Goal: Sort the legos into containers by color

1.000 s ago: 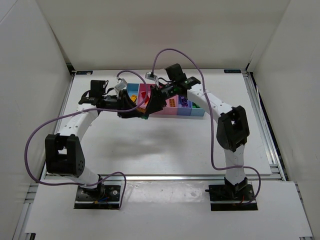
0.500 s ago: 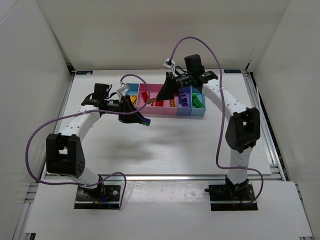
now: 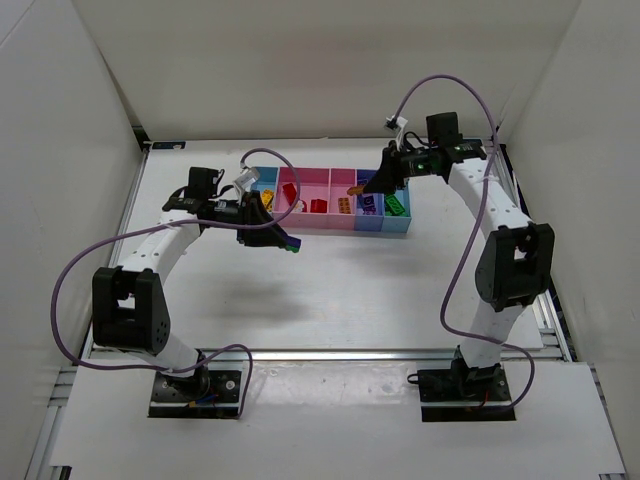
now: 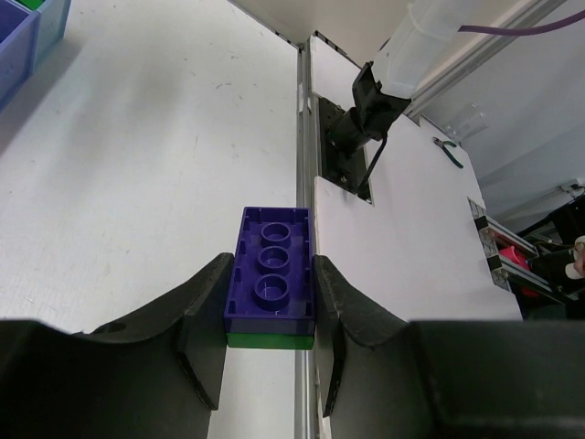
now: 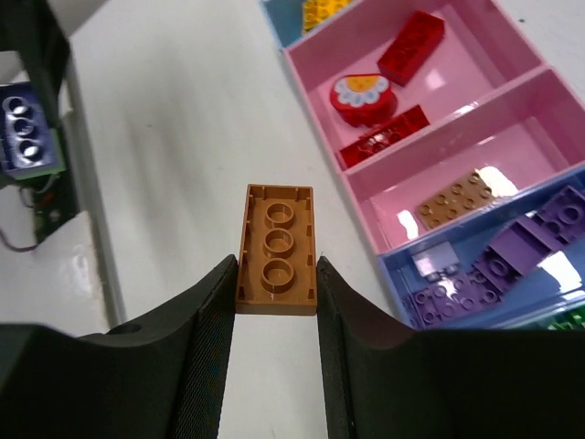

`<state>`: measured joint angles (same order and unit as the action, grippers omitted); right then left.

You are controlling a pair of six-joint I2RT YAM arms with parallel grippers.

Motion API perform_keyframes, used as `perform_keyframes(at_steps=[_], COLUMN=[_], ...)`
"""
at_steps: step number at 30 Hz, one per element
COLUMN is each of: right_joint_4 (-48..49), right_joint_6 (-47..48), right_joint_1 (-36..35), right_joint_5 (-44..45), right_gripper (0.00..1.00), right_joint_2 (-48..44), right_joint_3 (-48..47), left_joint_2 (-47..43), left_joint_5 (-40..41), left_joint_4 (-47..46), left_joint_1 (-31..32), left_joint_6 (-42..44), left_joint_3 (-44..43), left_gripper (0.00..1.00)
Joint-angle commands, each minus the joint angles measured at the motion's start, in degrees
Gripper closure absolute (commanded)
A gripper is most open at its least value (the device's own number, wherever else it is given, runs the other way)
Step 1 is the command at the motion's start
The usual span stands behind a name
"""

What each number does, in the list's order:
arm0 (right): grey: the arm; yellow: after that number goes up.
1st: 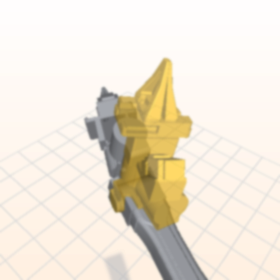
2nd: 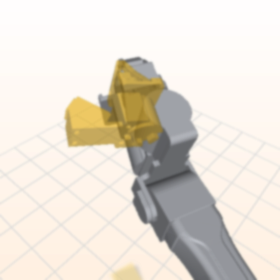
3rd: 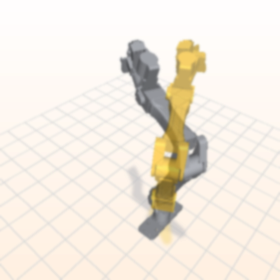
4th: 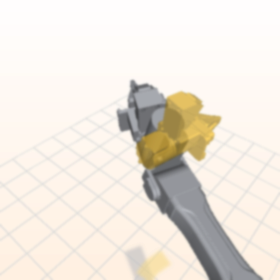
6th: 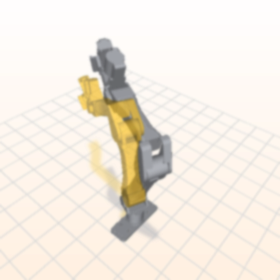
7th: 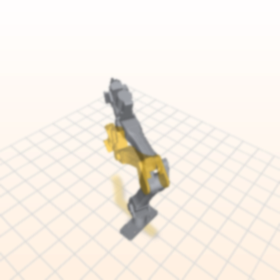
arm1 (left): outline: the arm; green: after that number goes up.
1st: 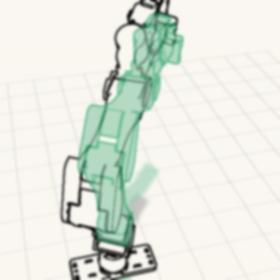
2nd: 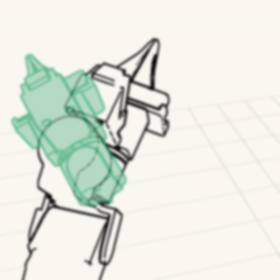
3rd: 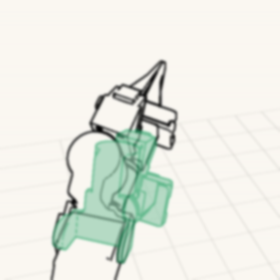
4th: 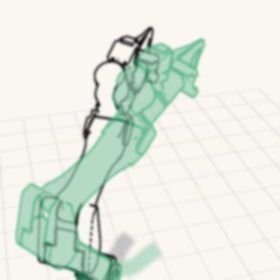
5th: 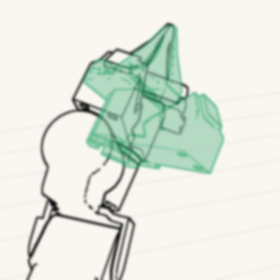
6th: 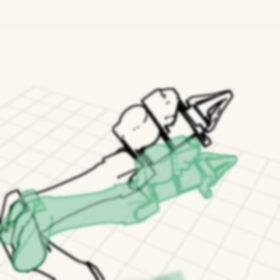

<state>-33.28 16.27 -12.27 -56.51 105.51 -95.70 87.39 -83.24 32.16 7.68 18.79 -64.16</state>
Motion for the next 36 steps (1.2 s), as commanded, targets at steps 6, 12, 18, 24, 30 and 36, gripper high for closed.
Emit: perform_keyframes(at_steps=[6, 12, 18, 24, 30, 36], right_joint_4=[4.18, 6.82, 8.05, 8.05, 8.75, 9.11], right_joint_6=[-2.91, -6.25, -6.43, -5.38, -3.36, -1.95], right_joint_1=[-2.58, -6.97, -9.43, -10.49, -11.19, -12.07], right_joint_5=[16.33, 31.08, 35.67, 38.75, 44.03, 44.56], right_gripper=[1.00, 1.00, 1.00, 1.00, 1.00, 0.89], right_joint_2=[3.64, 7.15, 10.76, 14.80, 16.65, 18.15], right_joint_3=[-2.56, -5.45, -8.62, -11.61, -11.62, -12.66], left_joint_2=[-0.38, 0.14, 0.85, 0.85, 0.67, 0.94], left_joint_5=[-2.72, -2.19, -2.27, -2.01, -2.10, -2.10], left_joint_4=[0.44, 0.36, 0.36, 0.44, 0.36, 0.44], left_joint_1=[0.05, -0.04, -0.21, -0.56, -0.83, -0.83], left_joint_6=[0.81, 0.81, 0.99, 1.08, 0.99, 0.99], left_joint_3=[-2.20, -2.72, -3.43, -3.08, -3.08, -3.16], left_gripper=[0.79, 0.79, 0.79, 0.79, 0.79, 0.79])
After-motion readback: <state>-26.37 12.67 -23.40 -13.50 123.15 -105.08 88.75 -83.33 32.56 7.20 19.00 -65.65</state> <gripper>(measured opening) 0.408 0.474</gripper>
